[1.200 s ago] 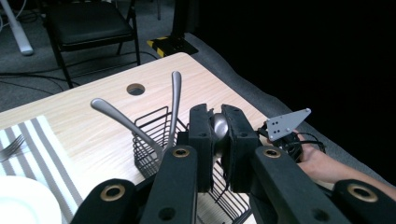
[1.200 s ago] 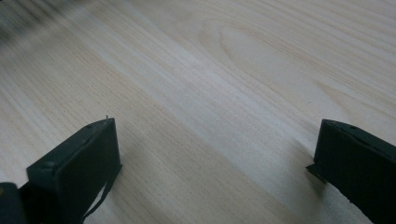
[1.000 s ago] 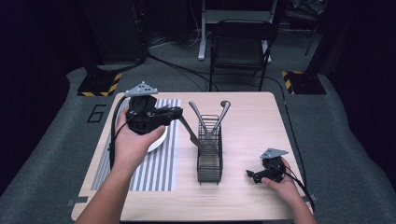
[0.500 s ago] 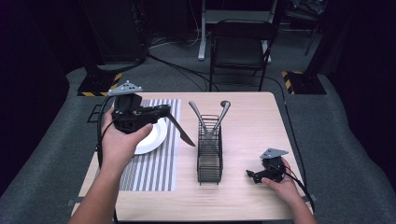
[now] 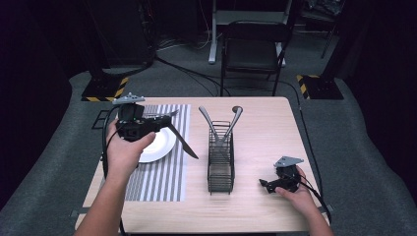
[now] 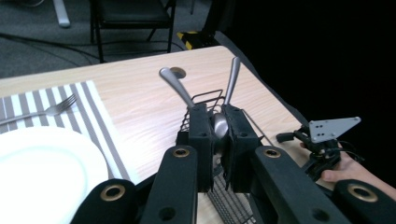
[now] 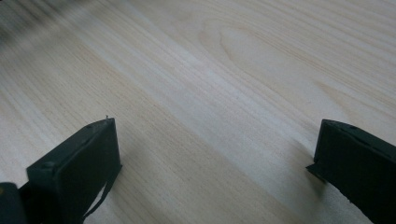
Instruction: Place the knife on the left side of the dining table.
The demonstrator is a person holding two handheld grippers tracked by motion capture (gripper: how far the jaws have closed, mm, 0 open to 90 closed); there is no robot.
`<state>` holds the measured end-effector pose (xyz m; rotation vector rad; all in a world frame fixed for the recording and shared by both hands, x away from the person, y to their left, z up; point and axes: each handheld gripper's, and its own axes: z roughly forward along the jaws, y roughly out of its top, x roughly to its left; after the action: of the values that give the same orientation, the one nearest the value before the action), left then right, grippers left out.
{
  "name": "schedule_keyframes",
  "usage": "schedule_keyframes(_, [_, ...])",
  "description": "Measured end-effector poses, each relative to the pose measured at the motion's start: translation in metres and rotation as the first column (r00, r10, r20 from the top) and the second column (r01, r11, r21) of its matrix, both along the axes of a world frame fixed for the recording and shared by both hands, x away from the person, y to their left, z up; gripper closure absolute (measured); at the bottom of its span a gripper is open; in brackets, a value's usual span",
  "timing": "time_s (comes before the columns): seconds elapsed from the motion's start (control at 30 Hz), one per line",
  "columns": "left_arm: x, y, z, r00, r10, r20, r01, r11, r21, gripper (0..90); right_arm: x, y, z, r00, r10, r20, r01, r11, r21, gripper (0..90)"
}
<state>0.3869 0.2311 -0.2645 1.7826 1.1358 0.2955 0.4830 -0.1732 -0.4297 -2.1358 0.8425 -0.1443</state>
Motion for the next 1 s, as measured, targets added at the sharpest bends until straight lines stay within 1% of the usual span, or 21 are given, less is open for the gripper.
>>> schedule_keyframes(0.03, [0.001, 0.001, -0.002, 1.0, 0.0, -0.004, 0.0, 1.0, 0.001, 83.4, 0.0, 0.0, 0.0, 1.0, 0.001, -0.001, -0.001, 1.0, 0.0, 0.0])
schedule_keyframes(0.07, [0.002, 0.002, -0.005, 0.9998, 0.01, -0.015, -0.01, 0.9999, -0.008, 83.4, 0.0, 0.0, 0.0, 1.0, 0.0, -0.001, 0.0, 1.0, 0.0, 0.0])
schedule_keyframes(0.1, [0.002, 0.002, -0.005, 0.9998, 0.01, -0.015, -0.01, 0.9999, -0.008, 83.4, 0.0, 0.0, 0.0, 1.0, 0.0, -0.001, 0.0, 1.0, 0.0, 0.0])
schedule_keyframes(0.13, [0.004, 0.003, -0.009, 0.9995, 0.022, -0.024, -0.022, 0.9996, -0.015, 83.4, 0.0, 0.0, 0.0, 1.0, 0.0, 0.0, 0.0, 1.0, 0.0, 0.0])
schedule_keyframes(0.17, [0.004, 0.003, -0.009, 0.9995, 0.022, -0.024, -0.022, 0.9996, -0.015, 83.4, 0.0, 0.0, 0.0, 1.0, 0.0, 0.0, 0.0, 1.0, 0.0, 0.0])
schedule_keyframes(0.2, [0.005, 0.005, -0.011, 0.999, 0.03, -0.033, -0.03, 0.9994, -0.017, 83.4, 0.0, 0.0, 0.0, 1.0, 0.0, -0.002, 0.0, 1.0, 0.0, 0.0])
schedule_keyframes(0.27, [0.006, 0.008, -0.016, 0.9983, 0.044, -0.038, -0.044, 0.9989, -0.015, 83.4, 0.0, 0.0, 0.0, 1.0, 0.0, -0.001, 0.0, 1.0, 0.0, 0.0])
schedule_keyframes(0.3, [0.006, 0.008, -0.016, 0.9983, 0.044, -0.038, -0.044, 0.9989, -0.015, 83.4, 0.0, 0.0, 0.0, 1.0, 0.0, -0.001, 0.0, 1.0, 0.0, 0.0])
schedule_keyframes(0.33, [0.007, 0.011, -0.02, 0.9975, 0.055, -0.046, -0.055, 0.9984, -0.015, 83.4, 0.0, 0.0, 0.0, 1.0, 0.001, -0.002, -0.001, 1.0, 0.0, 0.0])
schedule_keyframes(0.43, [0.008, 0.014, -0.024, 0.9968, 0.061, -0.053, -0.061, 0.998, -0.015, 83.4, 0.0, 0.0, 0.0, 1.0, 0.0, -0.002, 0.0, 1.0, 0.0, 0.0])
schedule_keyframes(0.53, [0.009, 0.019, -0.03, 0.995, 0.074, -0.068, -0.076, 0.9969, -0.022, 83.4, 0.0, 0.0, 0.0, 1.0, 0.0, -0.002, 0.0, 1.0, 0.0, 0.0])
schedule_keyframes(0.63, [0.01, 0.025, -0.039, 0.9922, 0.087, -0.089, -0.089, 0.9959, -0.018, 83.4, 0.0, 0.0, 0.0, 1.0, 0.0, -0.002, 0.0, 1.0, 0.0, 0.0])
schedule_keyframes(0.67, [0.01, 0.025, -0.039, 0.9922, 0.087, -0.089, -0.089, 0.9959, -0.018, 83.4, 0.0, 0.0, 0.0, 1.0, 0.0, -0.002, 0.0, 1.0, 0.0, 0.0])
schedule_keyframes(0.73, [0.011, 0.028, -0.044, 0.9908, 0.095, -0.096, -0.096, 0.9953, -0.011, 83.4, 0.0, 0.0, 0.0, 1.0, -0.003, -0.001, 0.003, 1.0, 0.0, 0.0])
schedule_keyframes(0.8, [0.011, 0.032, -0.048, 0.9885, 0.109, -0.105, -0.11, 0.9939, -0.007, 83.4, 0.0, 0.0, 0.0, 1.0, 0.0, -0.002, 0.0, 1.0, 0.0, 0.0])
schedule_keyframes(0.83, [0.011, 0.032, -0.048, 0.9885, 0.109, -0.105, -0.11, 0.9939, -0.007, 83.4, 0.0, 0.0, 0.0, 1.0, 0.0, -0.002, 0.0, 1.0, 0.0, 0.0])
schedule_keyframes(0.97, [0.01, 0.039, -0.057, 0.985, 0.127, -0.116, -0.13, 0.9915, -0.013, 83.4, 0.0, 0.0, 0.0, 1.0, 0.001, -0.002, -0.001, 1.0, 0.0, 0.0])
schedule_keyframes(1.0, [0.01, 0.04, -0.059, 0.9849, 0.126, -0.119, -0.128, 0.9917, -0.01, 83.4, 0.0, 0.0, 0.0, 1.0, 0.0, -0.002, 0.0, 1.0, 0.0, 0.0])
